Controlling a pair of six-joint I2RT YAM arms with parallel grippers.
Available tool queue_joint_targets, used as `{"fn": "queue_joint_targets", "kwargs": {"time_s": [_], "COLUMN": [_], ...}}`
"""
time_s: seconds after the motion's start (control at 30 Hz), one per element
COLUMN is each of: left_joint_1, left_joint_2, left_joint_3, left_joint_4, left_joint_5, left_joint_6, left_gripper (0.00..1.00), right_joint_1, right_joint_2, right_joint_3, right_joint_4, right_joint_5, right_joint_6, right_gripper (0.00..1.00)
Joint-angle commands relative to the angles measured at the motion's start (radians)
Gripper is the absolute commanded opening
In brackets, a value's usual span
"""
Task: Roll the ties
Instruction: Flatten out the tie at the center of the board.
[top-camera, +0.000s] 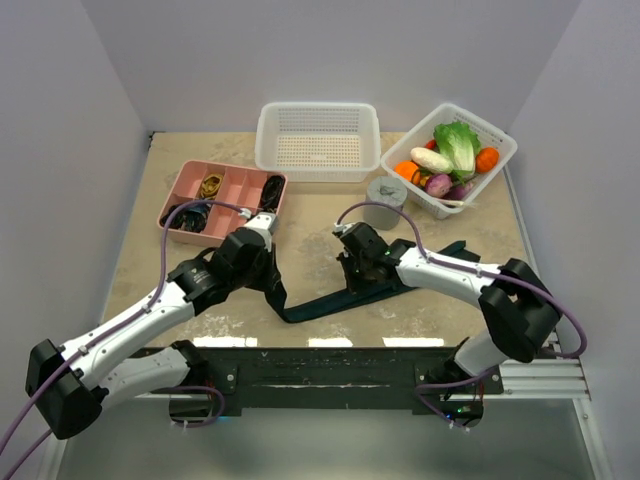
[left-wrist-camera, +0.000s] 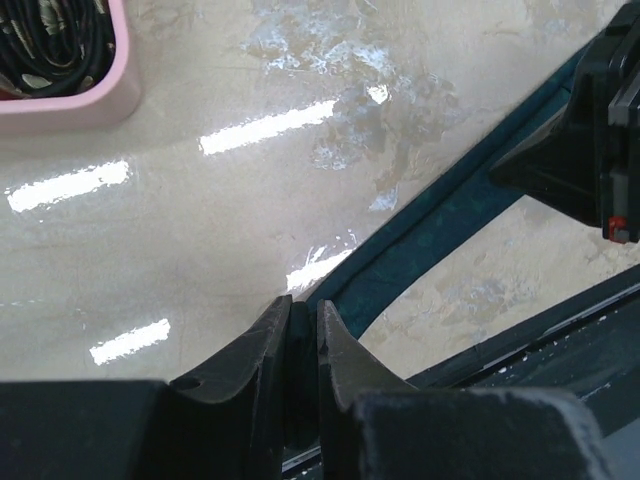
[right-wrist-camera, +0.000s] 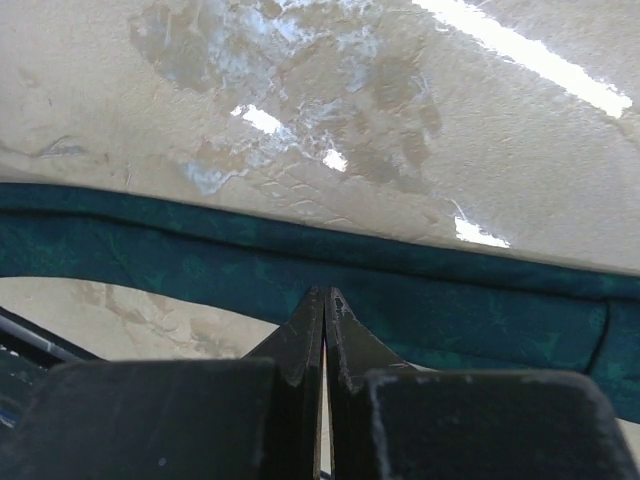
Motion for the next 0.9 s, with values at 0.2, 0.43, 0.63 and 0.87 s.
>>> {"fn": "queue_joint_targets", "kwargs": {"time_s": [0.2,0.43,0.63,0.87], "left_joint_1": [-0.001,-0.001,-0.001,-0.001], "left_joint_2": [0.009,0.0,-0.017,-0.008], "left_joint_3": [0.017,-0.015,-0.018,0.03], "left_joint_4": [0.054,0.063,-0.015,-0.209], "left_joint_5": [-0.028,-0.019,-0.058,-0.202], "left_joint_6": [-0.042,-0.048,-0.085,-0.18], "left_gripper": [0.19,0.23,0.31,0.67], "right_joint_1": [0.012,-0.041,-0.147,-0.178], "right_joint_2": [0.134,0.131,0.076,0.041], "right_joint_3": [0.04,0.005,-0.025,-0.021], "right_joint_4": [-0.053,-0.107,-0.142,-0.195], "right_joint_5": [0.224,0.301,0.281,0.3], "right_joint_6": [0.039,0.094,0.082,0.093], "right_gripper": [0.0,0.0,0.0,0.0]}}
